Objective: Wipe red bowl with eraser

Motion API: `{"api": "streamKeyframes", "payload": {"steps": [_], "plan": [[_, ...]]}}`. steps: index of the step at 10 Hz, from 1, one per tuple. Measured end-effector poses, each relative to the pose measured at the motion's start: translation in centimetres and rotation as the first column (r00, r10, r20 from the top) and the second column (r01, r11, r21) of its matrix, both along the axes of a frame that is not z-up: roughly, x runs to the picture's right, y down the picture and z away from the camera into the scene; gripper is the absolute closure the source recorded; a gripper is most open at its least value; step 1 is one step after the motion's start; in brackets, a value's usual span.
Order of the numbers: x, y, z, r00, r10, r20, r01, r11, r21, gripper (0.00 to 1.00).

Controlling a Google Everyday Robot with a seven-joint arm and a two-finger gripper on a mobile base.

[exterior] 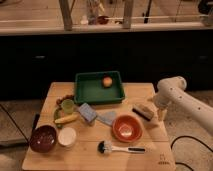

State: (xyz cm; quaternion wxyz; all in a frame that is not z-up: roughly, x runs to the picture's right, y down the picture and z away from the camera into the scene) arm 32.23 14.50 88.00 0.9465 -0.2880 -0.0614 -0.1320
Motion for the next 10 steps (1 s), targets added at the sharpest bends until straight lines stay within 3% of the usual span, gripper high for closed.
{"api": "streamKeyframes", "payload": {"steps": [2,4,6,10], "plan": [[0.1,0.5,0.4,1.000,0.012,-0.008,-0.012,0.9999,-0.008,0.20],[-0.2,0.0,-0.5,0.995,0.079,-0.065,-0.081,0.9961,-0.033,0.20],[-0.7,-0.8,-2.0,0.977,0.163,-0.138,-0.172,0.9839,-0.050,0.20],[-2.5,-0.5,-2.4,0.956,0.240,-0.167,-0.254,0.9651,-0.065,0.20]]}}
